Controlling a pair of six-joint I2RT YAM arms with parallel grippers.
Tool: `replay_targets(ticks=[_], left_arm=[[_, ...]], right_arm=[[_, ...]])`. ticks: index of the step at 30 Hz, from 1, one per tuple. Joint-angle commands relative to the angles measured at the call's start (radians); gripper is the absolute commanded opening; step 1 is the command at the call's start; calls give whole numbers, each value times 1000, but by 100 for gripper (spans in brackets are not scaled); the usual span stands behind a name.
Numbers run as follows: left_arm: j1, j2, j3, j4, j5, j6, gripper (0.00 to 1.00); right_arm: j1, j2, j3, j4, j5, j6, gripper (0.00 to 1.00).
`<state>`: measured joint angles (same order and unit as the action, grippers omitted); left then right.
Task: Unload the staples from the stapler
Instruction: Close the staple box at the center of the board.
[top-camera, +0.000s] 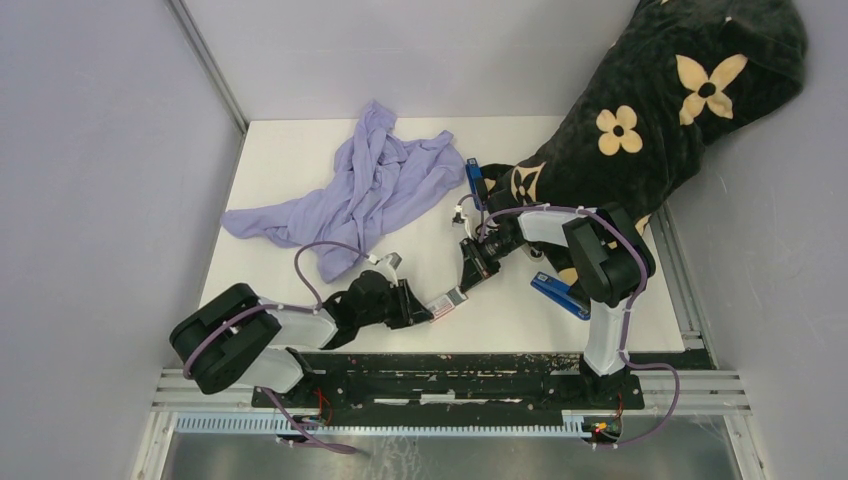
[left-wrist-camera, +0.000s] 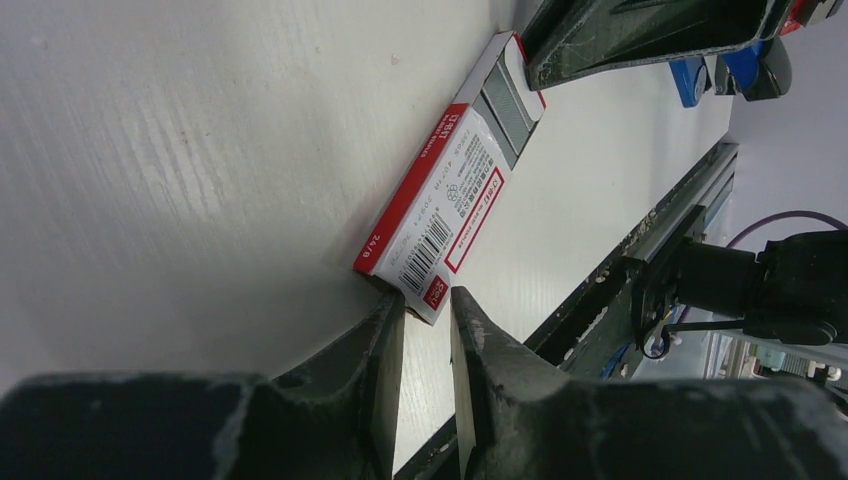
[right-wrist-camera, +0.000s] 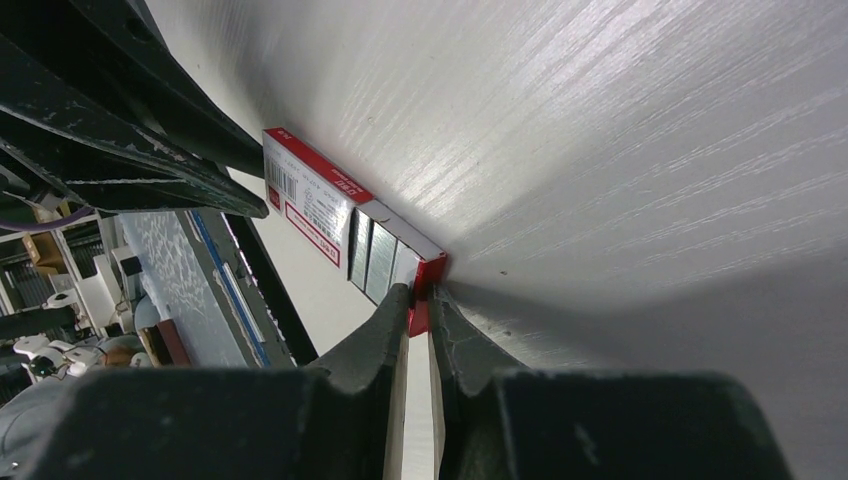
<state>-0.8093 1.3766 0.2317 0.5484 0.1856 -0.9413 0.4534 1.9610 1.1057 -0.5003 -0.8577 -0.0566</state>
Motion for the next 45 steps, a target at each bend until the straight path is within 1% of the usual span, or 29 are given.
replay_targets(ticks=[1, 11, 36, 40, 45], left_arm=[[-4, 50, 33, -31, -19, 15, 31], [0, 119, 67, -22, -19, 36, 30], [21, 168, 75, 11, -8, 51, 30], [28, 162, 66, 17, -12, 53, 31], [31, 117, 43, 19, -16, 50, 34]], right_arm=[[14, -42, -4, 20, 0, 0, 16], [24, -41, -2, 18, 1, 0, 15], [45, -40, 3, 5, 0, -14, 15], [46, -40, 9, -2, -1, -18, 17], [23, -73, 23, -22, -11, -32, 23]])
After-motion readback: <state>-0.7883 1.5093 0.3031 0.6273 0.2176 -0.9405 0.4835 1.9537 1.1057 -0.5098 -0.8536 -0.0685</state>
